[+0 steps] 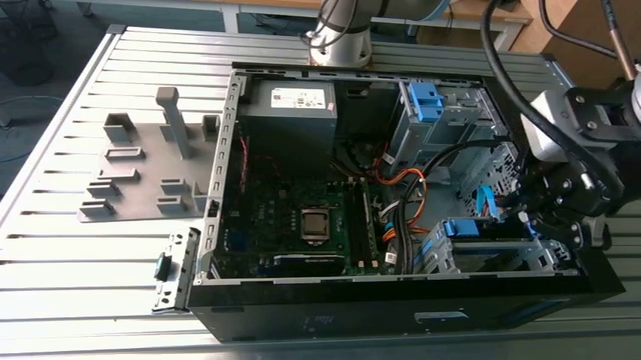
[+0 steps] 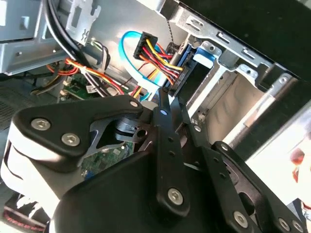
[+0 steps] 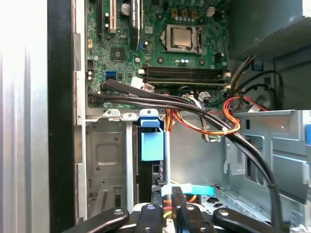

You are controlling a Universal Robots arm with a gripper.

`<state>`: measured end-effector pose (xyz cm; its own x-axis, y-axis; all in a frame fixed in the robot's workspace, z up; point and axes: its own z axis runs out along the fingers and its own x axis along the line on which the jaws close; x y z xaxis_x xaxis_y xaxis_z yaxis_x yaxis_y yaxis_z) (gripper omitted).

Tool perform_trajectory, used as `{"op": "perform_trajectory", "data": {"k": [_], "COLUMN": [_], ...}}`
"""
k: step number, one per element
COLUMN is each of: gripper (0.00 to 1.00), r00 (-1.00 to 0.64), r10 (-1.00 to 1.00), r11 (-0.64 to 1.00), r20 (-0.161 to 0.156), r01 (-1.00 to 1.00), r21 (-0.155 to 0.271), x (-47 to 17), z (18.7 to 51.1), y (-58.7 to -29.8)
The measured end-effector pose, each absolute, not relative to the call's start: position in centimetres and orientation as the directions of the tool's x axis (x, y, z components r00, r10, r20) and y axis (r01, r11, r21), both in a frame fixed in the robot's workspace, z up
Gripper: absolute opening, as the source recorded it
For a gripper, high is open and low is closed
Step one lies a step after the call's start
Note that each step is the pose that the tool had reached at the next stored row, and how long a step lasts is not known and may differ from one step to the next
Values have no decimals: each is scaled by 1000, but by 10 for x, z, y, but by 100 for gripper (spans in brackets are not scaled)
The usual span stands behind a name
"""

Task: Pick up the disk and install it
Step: 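Insert the second disk wire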

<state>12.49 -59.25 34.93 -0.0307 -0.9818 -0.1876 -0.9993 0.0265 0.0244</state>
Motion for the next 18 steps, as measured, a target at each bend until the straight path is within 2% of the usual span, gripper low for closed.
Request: {"op": "perform_trajectory", "data": {"k": [3,4,5,6,18], "gripper": [22,15,15,11,11], "r00": [-31,-31,-32,-32,-34], "r10": [-981,-981,-981,-981,-981], "r11": [26,27,26,26,27], "r20": [-191,-192,-192,-192,-191], "r01": [-999,-999,-999,-999,-999], "r21": [26,27,29,31,43], "x": [125,125,125,125,130], "z": [348,347,346,344,331], "y": [-592,-592,-592,-592,-594]}}
